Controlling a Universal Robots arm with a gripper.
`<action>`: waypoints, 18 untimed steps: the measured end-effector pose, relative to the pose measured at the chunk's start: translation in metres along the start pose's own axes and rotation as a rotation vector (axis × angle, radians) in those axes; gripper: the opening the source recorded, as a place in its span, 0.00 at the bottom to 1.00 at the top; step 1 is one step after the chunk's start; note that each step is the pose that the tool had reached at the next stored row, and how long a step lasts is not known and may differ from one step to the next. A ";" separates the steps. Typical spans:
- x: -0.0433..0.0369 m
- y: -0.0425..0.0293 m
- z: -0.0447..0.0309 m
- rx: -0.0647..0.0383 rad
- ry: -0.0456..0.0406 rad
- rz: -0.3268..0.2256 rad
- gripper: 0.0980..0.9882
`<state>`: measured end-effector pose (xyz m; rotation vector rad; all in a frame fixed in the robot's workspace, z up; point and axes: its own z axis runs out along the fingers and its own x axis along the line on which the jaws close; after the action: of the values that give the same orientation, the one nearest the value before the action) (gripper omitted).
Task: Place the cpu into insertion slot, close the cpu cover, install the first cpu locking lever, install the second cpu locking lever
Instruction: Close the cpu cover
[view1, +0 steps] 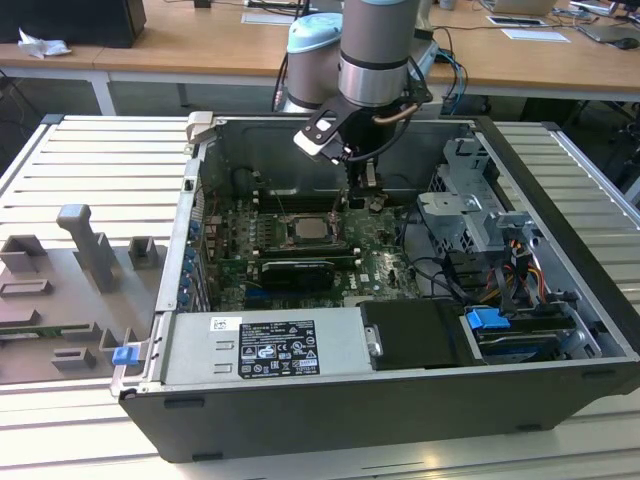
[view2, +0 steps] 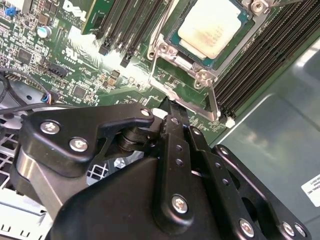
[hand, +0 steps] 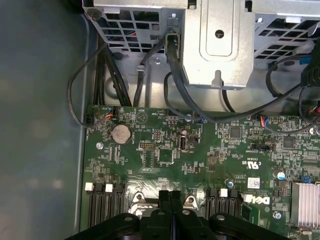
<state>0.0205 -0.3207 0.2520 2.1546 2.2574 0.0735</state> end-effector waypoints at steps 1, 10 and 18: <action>0.0000 -0.0013 -0.0001 0.000 0.0000 0.000 0.01; 0.0004 -0.0083 -0.0004 0.000 0.0000 0.000 0.01; 0.0007 -0.0140 -0.0006 0.000 0.0001 0.000 0.01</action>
<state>0.0065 -0.3207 0.2520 2.1548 2.2574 0.0736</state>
